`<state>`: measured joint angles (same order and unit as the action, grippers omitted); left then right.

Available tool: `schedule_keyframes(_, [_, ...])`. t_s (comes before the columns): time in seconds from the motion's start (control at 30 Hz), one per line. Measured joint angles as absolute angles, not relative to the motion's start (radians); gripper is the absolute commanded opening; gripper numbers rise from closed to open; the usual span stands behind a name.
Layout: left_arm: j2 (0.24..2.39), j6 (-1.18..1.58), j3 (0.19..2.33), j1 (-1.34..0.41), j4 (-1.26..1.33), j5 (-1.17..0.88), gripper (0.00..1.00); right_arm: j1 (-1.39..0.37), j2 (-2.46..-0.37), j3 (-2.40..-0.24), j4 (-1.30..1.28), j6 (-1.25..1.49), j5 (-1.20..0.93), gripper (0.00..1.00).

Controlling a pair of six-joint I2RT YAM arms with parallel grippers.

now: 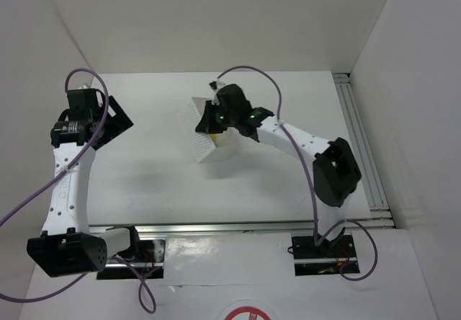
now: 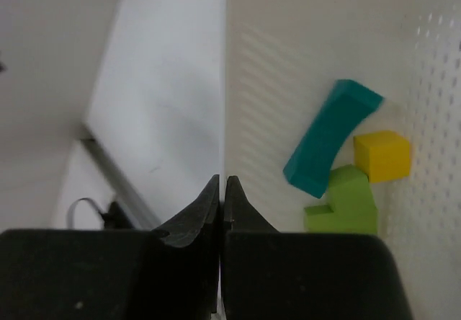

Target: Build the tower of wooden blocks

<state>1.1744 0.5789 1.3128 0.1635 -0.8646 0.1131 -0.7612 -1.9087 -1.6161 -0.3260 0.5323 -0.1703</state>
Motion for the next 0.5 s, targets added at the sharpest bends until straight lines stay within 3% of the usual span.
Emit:
schedule_keyframes(0.2, [1.174, 0.578, 1.312, 0.163, -0.861, 0.080, 1.00, -0.581, -1.714, -1.201, 0.299, 0.745, -0.517, 0.00])
schedule_keyframes(0.5, [1.161, 0.575, 1.289, 0.163, -0.858, 0.073, 1.00, -0.518, -1.908, -1.045, 1.054, 1.221, -0.746, 0.00])
